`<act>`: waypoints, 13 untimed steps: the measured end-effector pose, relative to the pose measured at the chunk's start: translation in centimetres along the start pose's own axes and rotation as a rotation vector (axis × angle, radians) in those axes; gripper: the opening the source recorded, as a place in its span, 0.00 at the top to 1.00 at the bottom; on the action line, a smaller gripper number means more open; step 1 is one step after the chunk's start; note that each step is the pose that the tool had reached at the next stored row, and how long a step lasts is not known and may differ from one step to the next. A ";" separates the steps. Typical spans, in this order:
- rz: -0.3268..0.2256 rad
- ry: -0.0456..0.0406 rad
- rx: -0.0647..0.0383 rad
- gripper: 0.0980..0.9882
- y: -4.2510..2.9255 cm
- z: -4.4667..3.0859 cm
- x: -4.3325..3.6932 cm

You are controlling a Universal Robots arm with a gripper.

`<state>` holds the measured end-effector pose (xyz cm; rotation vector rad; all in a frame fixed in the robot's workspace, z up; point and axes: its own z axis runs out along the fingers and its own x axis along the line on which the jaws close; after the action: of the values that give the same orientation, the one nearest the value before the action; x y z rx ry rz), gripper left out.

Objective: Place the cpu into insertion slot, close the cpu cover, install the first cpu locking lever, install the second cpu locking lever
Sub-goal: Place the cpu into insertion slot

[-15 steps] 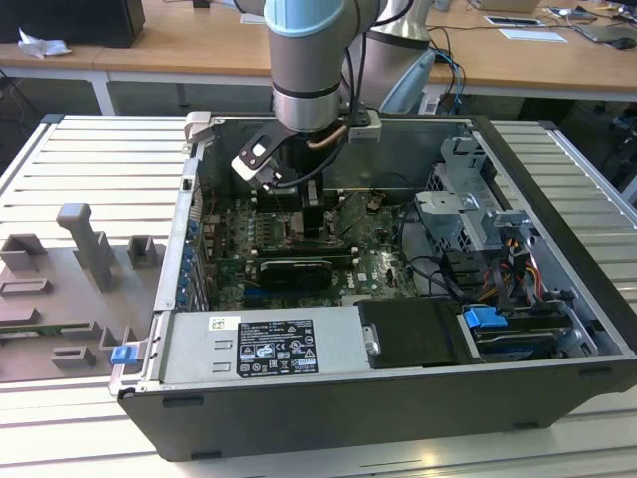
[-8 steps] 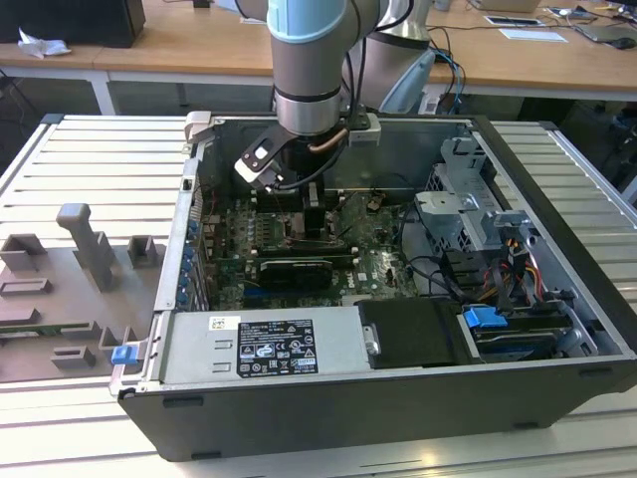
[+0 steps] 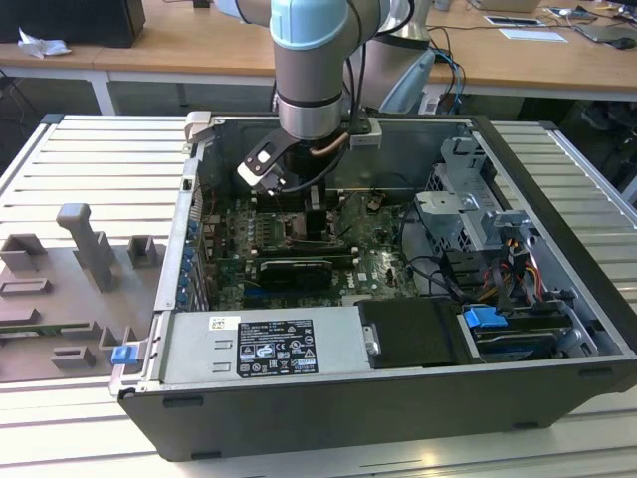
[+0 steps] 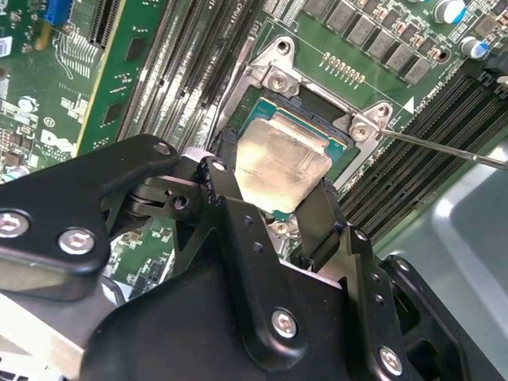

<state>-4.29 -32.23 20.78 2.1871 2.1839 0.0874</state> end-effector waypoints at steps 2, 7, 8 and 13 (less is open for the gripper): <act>0.002 -0.0001 0.000 0.50 -0.01 0.08 0.01; 0.003 -0.0001 0.000 0.50 0.05 0.49 0.31; 0.003 -0.0001 0.000 0.50 0.06 0.53 0.33; 0.003 -0.0003 0.000 0.50 0.06 0.84 0.43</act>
<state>-4.17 -31.79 19.95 2.1906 2.1802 0.0872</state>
